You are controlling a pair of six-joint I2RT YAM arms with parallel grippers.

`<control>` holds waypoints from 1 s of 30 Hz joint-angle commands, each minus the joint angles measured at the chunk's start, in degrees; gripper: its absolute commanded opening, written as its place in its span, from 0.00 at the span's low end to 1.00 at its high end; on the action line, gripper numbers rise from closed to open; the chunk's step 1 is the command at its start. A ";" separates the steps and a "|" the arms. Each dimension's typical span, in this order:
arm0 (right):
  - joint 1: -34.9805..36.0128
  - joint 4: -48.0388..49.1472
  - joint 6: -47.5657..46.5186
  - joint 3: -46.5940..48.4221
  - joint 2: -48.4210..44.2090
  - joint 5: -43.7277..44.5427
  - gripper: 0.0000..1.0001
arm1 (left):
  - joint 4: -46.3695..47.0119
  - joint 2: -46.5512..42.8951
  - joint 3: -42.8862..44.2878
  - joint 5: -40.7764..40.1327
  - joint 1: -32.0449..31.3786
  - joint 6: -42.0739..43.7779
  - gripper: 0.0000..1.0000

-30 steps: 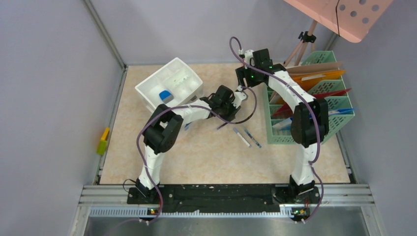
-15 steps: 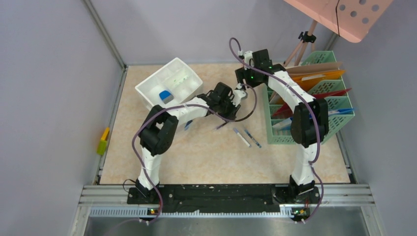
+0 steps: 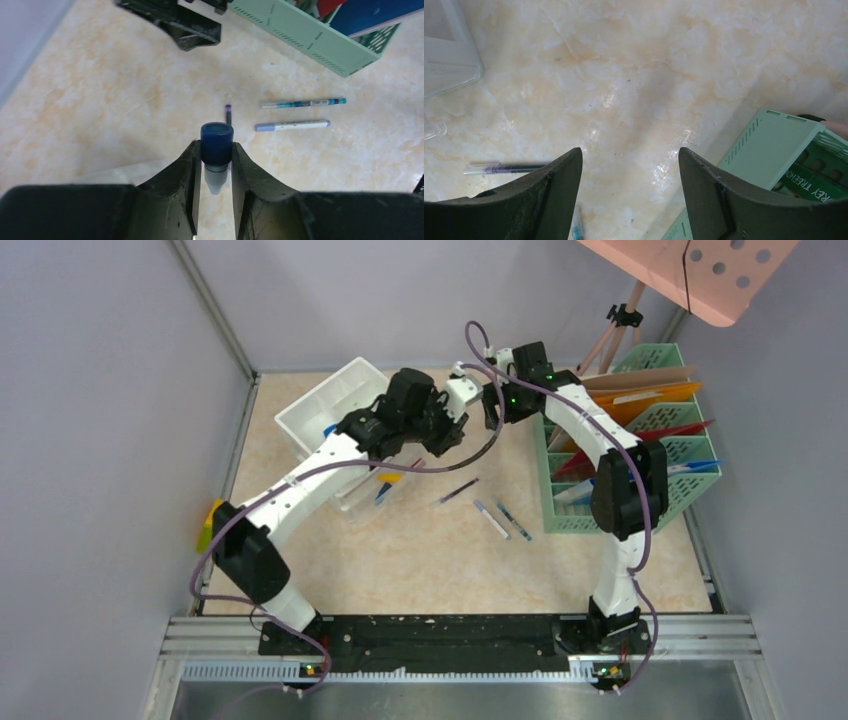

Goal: Organize the desk
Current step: Pick up the stationery from the center of the board, then place the stationery in the drawer.

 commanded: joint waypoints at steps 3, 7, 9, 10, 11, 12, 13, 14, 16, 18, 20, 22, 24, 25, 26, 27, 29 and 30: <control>0.19 0.04 -0.43 1.05 -1.26 -0.64 0.70 | -5.90 -8.82 -4.34 -15.57 0.86 2.70 0.24; 0.22 -0.11 -0.21 0.80 -1.45 -1.69 0.70 | -6.21 -10.96 -7.11 -21.88 2.00 2.71 0.24; 0.21 -0.13 -0.14 0.55 -1.72 -1.83 0.70 | -6.16 -11.34 -8.34 -22.79 2.54 2.42 0.24; 0.21 -0.14 -0.14 0.38 -1.81 -1.95 0.70 | -6.18 -11.35 -8.80 -22.83 2.87 2.29 0.24; 0.18 -0.10 -0.13 0.19 -1.97 -2.09 0.70 | -6.04 -11.27 -9.19 -22.56 3.06 2.14 0.24; 0.23 -0.06 -0.12 0.01 -2.16 -2.21 0.70 | -5.95 -10.98 -9.46 -22.21 3.25 1.99 0.24; 0.23 -0.01 -0.14 -0.21 -2.38 -2.30 0.70 | -5.92 -10.77 -9.68 -22.08 3.35 1.74 0.24; 0.21 0.09 -0.12 -0.44 -2.49 -2.32 0.70 | -5.92 -10.39 -9.81 -21.76 3.53 1.50 0.24; 0.24 0.12 -0.11 -0.93 -2.89 -2.49 0.70 | -5.91 -9.22 -9.99 -22.08 3.54 1.22 0.24; 0.24 0.31 -0.12 -1.36 -3.33 -2.67 0.70 | -5.86 -8.08 -10.14 -22.69 3.75 1.09 0.24; 0.20 0.53 -0.20 -2.05 -3.79 -2.77 0.70 | -5.64 -6.99 -10.47 -22.79 4.06 1.02 0.25; 0.20 0.65 -0.31 -2.37 -4.03 -2.85 0.70 | -5.19 -6.09 -10.94 -22.81 4.31 1.09 0.25; 0.18 0.70 -0.29 -2.49 -4.20 -2.96 0.70 | -5.01 -5.25 -11.31 -22.34 4.47 1.09 0.27; 0.19 0.78 -0.29 -2.57 -4.18 -3.02 0.70 | -4.96 -4.87 -11.49 -22.29 4.52 1.04 0.27; 0.23 0.82 -0.29 -2.64 -4.14 -3.07 0.70 | -4.94 -4.57 -11.56 -22.30 4.61 1.02 0.28; 0.23 0.87 -0.29 -2.66 -4.15 -3.16 0.70 | -4.95 -4.22 -11.60 -22.28 4.61 0.89 0.29; 0.23 0.98 -0.23 -2.74 -4.00 -3.37 0.70 | -4.95 -3.67 -11.68 -22.35 4.56 0.87 0.33; 0.24 0.95 -0.21 -2.75 -3.97 -3.50 0.70 | -5.02 -3.46 -11.62 -22.39 4.55 0.83 0.36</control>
